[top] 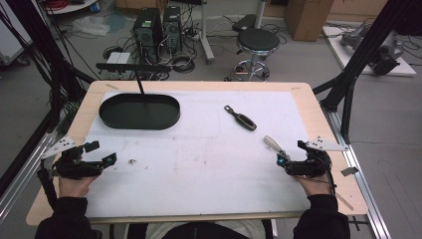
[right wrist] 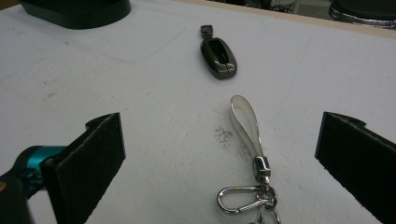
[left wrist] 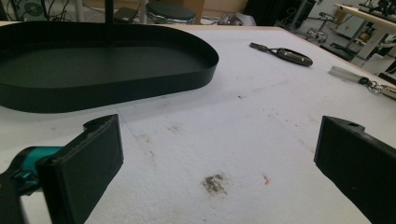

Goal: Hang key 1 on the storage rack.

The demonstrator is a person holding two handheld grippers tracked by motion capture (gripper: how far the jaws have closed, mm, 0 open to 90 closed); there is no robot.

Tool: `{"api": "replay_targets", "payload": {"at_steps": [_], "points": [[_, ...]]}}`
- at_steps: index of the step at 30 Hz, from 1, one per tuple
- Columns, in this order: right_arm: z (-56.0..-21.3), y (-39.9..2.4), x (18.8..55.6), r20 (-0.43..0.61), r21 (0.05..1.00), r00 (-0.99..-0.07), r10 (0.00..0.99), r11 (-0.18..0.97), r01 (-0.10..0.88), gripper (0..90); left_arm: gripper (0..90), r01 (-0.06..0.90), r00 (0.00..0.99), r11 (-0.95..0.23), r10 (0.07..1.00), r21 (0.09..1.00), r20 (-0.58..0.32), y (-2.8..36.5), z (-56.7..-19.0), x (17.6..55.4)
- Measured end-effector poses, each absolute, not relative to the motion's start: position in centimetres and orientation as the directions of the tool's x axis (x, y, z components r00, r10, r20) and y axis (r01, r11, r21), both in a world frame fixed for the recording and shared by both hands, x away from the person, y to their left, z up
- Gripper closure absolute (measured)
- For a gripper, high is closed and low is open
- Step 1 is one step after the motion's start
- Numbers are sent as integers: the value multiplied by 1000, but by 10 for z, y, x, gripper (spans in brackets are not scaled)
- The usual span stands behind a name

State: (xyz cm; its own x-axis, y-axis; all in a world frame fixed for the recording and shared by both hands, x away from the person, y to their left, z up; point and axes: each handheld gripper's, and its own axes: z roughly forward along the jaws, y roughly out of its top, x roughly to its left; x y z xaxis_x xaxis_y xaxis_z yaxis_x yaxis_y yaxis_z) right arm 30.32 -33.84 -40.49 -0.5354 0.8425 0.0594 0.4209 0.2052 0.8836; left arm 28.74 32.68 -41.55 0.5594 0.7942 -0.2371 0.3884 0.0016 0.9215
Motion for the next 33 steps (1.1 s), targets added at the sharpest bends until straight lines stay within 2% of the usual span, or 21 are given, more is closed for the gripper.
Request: {"api": "replay_targets", "payload": {"at_steps": [24, 33], "points": [[-400, -338, 307, 48, 885, -521, 852, 206, 418, 9, 17, 394, 560, -38, 802, 918, -207, 322, -419, 288], [-397, -328, 336, 38, 841, -548, 835, 270, 468, 9, 17, 395, 577, -28, 785, 918, -224, 322, -420, 290]]}}
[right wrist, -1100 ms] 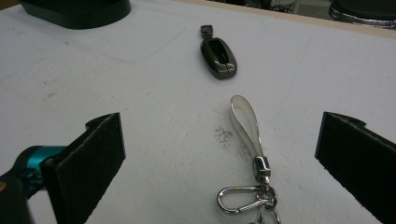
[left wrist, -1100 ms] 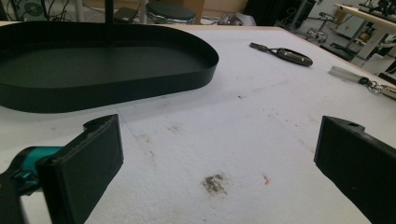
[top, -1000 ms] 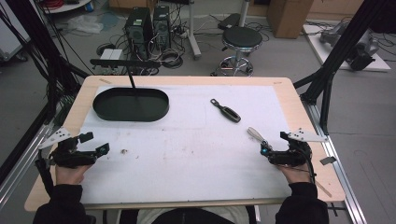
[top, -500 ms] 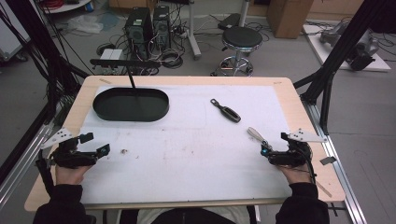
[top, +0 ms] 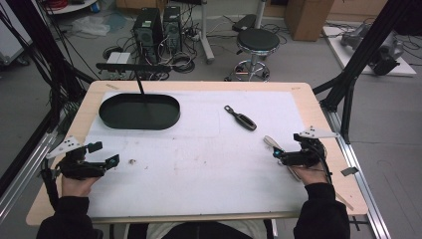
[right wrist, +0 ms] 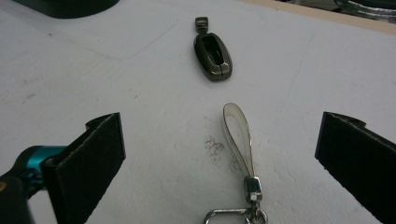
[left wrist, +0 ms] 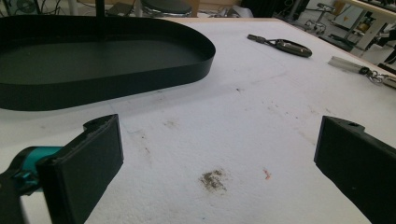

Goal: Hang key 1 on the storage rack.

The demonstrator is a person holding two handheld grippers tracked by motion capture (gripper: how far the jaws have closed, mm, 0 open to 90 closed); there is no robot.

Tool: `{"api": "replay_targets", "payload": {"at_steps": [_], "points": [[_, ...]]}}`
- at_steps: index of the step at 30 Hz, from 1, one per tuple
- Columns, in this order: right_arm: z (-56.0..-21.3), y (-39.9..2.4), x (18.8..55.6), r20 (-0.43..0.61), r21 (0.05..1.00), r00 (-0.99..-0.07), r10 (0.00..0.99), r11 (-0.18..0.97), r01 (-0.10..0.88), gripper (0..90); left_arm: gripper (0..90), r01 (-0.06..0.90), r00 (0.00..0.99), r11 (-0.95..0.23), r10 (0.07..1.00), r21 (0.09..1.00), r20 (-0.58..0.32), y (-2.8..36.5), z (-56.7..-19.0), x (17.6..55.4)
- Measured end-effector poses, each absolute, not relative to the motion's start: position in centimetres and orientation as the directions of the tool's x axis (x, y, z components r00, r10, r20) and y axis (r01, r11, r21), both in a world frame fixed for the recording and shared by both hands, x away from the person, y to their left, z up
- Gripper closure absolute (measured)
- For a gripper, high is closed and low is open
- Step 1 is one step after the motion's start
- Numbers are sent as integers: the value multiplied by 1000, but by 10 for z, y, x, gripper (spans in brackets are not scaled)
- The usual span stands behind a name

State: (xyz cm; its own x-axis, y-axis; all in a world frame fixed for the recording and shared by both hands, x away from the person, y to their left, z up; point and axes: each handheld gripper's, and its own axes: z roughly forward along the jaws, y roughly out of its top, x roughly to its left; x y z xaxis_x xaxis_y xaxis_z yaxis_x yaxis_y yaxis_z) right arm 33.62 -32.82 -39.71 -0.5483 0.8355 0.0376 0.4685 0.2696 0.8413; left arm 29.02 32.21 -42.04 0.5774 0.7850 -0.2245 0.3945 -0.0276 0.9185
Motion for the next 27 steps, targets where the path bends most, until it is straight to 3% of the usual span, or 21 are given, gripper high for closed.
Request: {"api": "replay_targets", "payload": {"at_steps": [7, 17, 23, 27], "points": [[-403, -315, 365, 2, 770, -572, 820, 364, 524, 9, 17, 394, 576, -26, 786, 919, -225, 324, -421, 289], [-406, -318, 390, 3, 693, -569, 823, 408, 594, 9, 17, 388, 588, -21, 775, 921, -230, 322, -420, 288], [-414, -323, 400, 87, 641, -585, 806, 404, 653, 10, 17, 388, 586, -18, 777, 922, -231, 323, -420, 287], [-425, -324, 404, 37, 559, -597, 801, 479, 677, 10, 17, 391, 583, -18, 779, 920, -232, 323, -420, 287]]}}
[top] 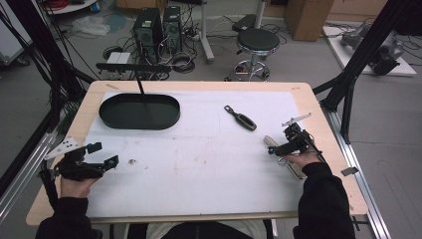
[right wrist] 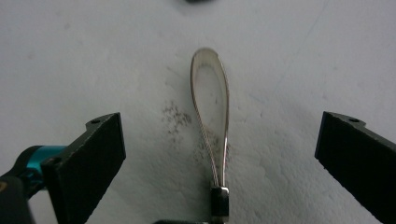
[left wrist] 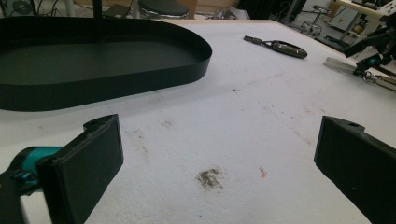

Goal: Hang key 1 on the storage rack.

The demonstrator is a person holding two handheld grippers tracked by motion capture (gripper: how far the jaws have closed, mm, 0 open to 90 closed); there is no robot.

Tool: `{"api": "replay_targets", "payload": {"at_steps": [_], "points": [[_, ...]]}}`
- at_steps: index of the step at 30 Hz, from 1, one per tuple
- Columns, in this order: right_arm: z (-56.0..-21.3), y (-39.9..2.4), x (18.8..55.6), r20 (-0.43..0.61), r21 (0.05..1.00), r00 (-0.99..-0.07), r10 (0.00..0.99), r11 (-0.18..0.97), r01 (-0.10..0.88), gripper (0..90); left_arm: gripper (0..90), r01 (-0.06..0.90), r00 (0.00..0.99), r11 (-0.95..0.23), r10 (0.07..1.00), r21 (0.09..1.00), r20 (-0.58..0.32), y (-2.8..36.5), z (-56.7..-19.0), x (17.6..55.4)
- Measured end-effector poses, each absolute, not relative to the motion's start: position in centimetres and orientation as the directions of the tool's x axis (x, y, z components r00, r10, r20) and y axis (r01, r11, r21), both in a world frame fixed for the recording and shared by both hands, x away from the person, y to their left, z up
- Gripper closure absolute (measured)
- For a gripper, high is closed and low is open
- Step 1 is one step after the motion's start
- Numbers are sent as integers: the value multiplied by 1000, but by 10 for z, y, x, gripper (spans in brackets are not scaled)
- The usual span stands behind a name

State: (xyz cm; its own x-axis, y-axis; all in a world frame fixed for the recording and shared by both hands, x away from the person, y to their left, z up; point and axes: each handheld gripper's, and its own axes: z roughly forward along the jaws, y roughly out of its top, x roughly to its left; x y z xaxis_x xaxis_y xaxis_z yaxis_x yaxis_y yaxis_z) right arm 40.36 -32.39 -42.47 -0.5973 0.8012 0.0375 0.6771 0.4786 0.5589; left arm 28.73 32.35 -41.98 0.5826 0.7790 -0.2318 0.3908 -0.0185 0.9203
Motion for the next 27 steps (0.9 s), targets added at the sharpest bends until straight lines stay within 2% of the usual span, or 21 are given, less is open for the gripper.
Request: {"api": "replay_targets", "payload": {"at_steps": [2, 5, 6, 7, 9, 11, 14, 15, 18, 19, 23, 25, 27], "points": [[-427, -323, 402, 17, 535, -602, 798, 501, 680, 52, 17, 392, 582, -19, 779, 920, -232, 324, -420, 287], [-429, -323, 399, -12, 516, -601, 799, 520, 681, 60, 17, 397, 581, -21, 779, 918, -234, 324, -420, 287], [-430, -324, 398, -21, 514, -600, 800, 523, 679, 111, 17, 396, 581, -21, 780, 918, -233, 324, -420, 287], [-429, -325, 397, -27, 517, -597, 802, 522, 678, 221, 17, 396, 580, -22, 781, 918, -231, 324, -420, 287], [-427, -329, 395, -28, 529, -596, 803, 518, 672, 273, 17, 396, 579, -22, 782, 918, -231, 324, -420, 287], [-424, -333, 395, -20, 545, -604, 797, 515, 662, 388, 17, 393, 574, -29, 788, 919, -221, 324, -420, 287], [-422, -334, 394, -13, 554, -605, 796, 509, 658, 433, 17, 391, 573, -29, 790, 920, -218, 323, -420, 287], [-421, -335, 394, 0, 560, -611, 791, 506, 655, 495, 17, 391, 571, -26, 791, 920, -220, 324, -420, 287], [-421, -333, 394, -6, 563, -613, 790, 509, 651, 540, 17, 392, 571, -27, 791, 920, -220, 324, -420, 287], [-421, -331, 394, -12, 554, -615, 789, 517, 652, 604, 17, 392, 571, -28, 791, 919, -220, 324, -420, 287], [-425, -329, 395, -8, 518, -619, 785, 533, 669, 701, 17, 392, 571, -30, 792, 920, -218, 324, -420, 287], [-424, -329, 394, 0, 524, -622, 783, 530, 667, 794, 17, 391, 570, -29, 792, 920, -217, 324, -420, 287], [-423, -327, 393, -21, 523, -621, 783, 538, 661, 816, 17, 387, 568, -26, 794, 922, -216, 324, -419, 286]]}}
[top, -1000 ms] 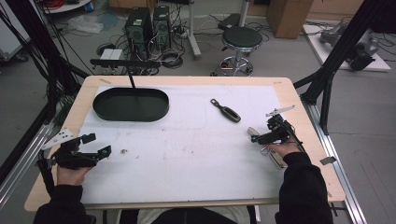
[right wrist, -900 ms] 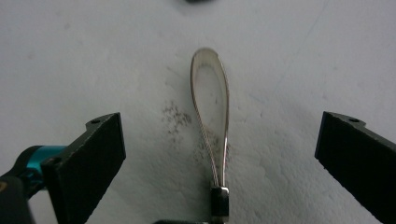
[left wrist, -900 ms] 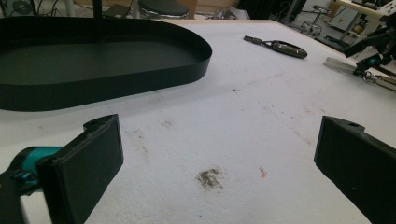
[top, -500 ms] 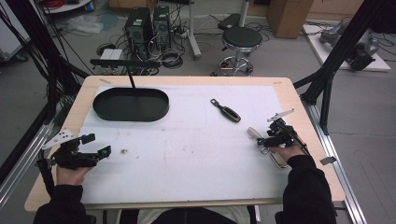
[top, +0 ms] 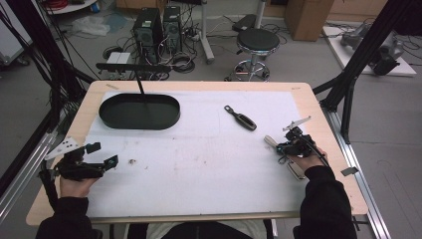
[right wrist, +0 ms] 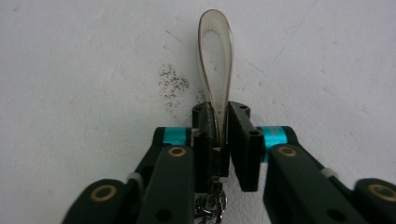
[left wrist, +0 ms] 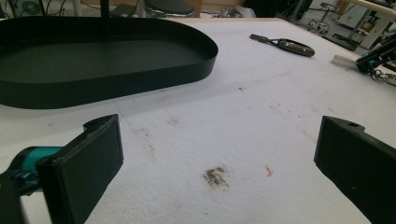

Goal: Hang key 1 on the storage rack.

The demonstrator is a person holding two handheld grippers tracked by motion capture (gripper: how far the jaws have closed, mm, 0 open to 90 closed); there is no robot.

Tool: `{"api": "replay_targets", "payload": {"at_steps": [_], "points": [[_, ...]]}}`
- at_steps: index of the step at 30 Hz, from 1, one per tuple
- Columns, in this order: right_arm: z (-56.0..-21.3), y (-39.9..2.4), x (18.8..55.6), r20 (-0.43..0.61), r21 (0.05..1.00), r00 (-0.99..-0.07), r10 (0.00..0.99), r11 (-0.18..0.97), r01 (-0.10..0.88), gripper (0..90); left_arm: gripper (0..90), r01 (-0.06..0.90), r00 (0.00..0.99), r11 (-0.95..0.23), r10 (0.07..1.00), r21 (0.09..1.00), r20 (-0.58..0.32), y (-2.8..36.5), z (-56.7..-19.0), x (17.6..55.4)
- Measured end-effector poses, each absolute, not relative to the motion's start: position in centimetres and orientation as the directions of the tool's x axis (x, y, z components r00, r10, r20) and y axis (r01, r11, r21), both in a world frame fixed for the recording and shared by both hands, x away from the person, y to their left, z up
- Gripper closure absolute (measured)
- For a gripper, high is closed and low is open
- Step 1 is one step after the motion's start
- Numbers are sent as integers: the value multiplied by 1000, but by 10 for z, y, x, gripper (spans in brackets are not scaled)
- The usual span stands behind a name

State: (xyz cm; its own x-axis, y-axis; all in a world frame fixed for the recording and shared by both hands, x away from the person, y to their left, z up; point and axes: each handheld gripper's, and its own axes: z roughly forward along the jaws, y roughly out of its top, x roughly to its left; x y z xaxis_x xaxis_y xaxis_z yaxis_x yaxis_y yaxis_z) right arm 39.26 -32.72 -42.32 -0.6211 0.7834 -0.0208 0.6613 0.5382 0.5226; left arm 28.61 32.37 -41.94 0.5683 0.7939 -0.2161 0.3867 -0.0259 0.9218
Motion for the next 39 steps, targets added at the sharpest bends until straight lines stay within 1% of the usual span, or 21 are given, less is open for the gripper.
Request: {"api": "replay_targets", "payload": {"at_steps": [9, 14, 15, 17, 19, 21, 24, 29, 30, 32, 34, 35, 36, 39], "points": [[-423, -324, 390, -53, 532, -603, 796, 533, 657, 826, 17, 390, 570, -28, 793, 920, -217, 324, -420, 286], [-411, -329, 389, 10, 626, -579, 815, 446, 640, 827, 17, 390, 571, -35, 794, 920, -211, 323, -421, 287], [-411, -329, 389, 10, 626, -579, 815, 446, 640, 827, 17, 390, 571, -35, 794, 920, -211, 323, -421, 287], [-402, -329, 389, 40, 669, -573, 819, 404, 624, 826, 17, 390, 569, -33, 794, 920, -213, 324, -421, 287], [-399, -329, 388, 43, 680, -573, 819, 396, 617, 826, 17, 390, 569, -31, 794, 920, -214, 324, -421, 287], [-392, -326, 387, 35, 711, -595, 803, 397, 579, 826, 17, 392, 570, -32, 793, 920, -215, 324, -422, 287], [-385, -322, 385, 34, 737, -603, 797, 388, 554, 826, 17, 393, 570, -31, 792, 919, -217, 323, -422, 287], [-374, -318, 387, 55, 769, -607, 793, 354, 532, 826, 17, 392, 569, -30, 793, 920, -217, 324, -423, 287], [-367, -314, 388, 76, 784, -619, 782, 336, 522, 826, 17, 392, 569, -29, 793, 920, -217, 324, -422, 287], [-363, -311, 389, 76, 789, -624, 777, 335, 514, 825, 17, 390, 569, -27, 792, 920, -218, 324, -423, 288], [-351, -300, 392, 86, 812, -649, 756, 325, 485, 826, 17, 390, 571, -26, 791, 920, -220, 324, -423, 288], [-351, -300, 392, 86, 812, -649, 756, 325, 485, 826, 17, 390, 571, -24, 791, 921, -221, 324, -423, 288], [-342, -290, 393, 79, 826, -667, 741, 326, 459, 826, 17, 388, 571, -23, 791, 921, -221, 324, -423, 288], [-333, -275, 396, 48, 833, -685, 727, 350, 429, 826, 17, 387, 571, -18, 790, 922, -224, 324, -422, 288]]}}
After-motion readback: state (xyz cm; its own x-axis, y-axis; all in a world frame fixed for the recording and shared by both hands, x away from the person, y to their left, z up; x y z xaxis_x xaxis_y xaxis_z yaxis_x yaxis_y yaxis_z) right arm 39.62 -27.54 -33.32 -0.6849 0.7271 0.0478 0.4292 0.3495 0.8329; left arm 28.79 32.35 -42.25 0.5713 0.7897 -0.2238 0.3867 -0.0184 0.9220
